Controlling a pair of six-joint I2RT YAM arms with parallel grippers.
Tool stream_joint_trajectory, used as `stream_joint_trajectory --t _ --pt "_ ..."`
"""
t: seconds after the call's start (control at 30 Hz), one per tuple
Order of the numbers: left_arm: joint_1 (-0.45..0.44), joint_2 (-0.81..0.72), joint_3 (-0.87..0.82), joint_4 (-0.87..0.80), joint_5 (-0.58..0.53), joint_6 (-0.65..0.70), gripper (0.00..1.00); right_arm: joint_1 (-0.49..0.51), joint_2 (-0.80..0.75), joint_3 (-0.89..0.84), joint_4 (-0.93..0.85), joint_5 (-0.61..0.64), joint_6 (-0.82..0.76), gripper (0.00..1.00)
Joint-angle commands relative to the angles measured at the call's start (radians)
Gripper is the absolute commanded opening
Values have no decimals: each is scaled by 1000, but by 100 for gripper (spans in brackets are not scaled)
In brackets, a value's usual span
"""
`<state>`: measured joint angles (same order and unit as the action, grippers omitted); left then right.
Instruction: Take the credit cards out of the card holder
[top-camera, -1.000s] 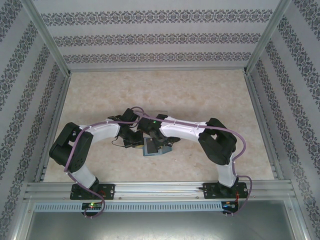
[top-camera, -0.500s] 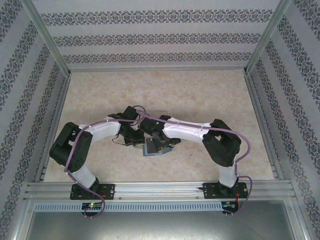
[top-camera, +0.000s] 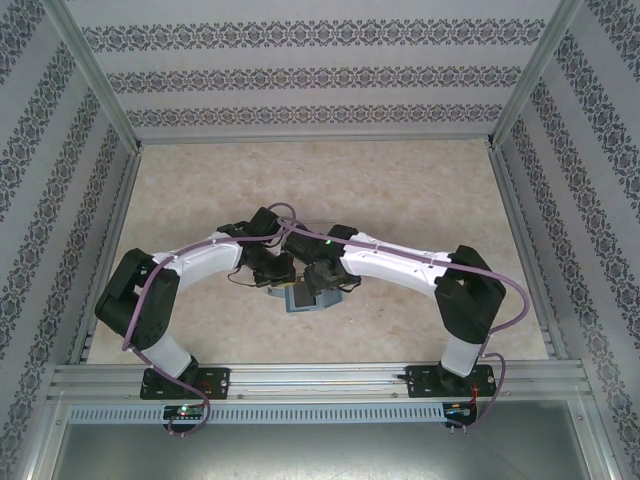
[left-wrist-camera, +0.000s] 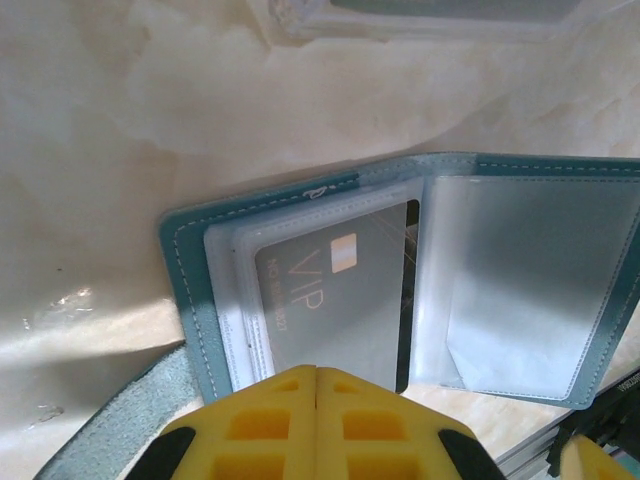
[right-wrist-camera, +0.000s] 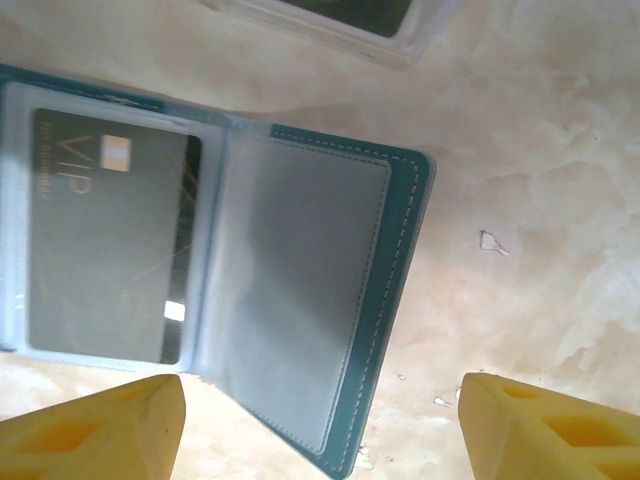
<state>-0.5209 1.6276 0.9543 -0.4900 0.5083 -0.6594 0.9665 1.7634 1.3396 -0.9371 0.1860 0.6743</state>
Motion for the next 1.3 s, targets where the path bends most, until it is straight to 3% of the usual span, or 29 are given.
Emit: stream_joint_trajectory --t 0.0,0.1,0.33,0.57,1.27 --pt "-17 -8 21 -8 15 -14 4 3 -51 15 26 -50 4 71" --pt "-25 0 17 9 19 -25 3 -11 -68 -5 95 -120 15 67" --pt "-37 26 13 36 32 -34 2 -57 -70 -119 331 -340 75 44" --pt "-42 60 14 44 26 -30 0 -106 -29 -203 443 -416 107 25" --pt "-45 115 9 17 -24 -2 0 -124 100 -199 478 -413 82 21"
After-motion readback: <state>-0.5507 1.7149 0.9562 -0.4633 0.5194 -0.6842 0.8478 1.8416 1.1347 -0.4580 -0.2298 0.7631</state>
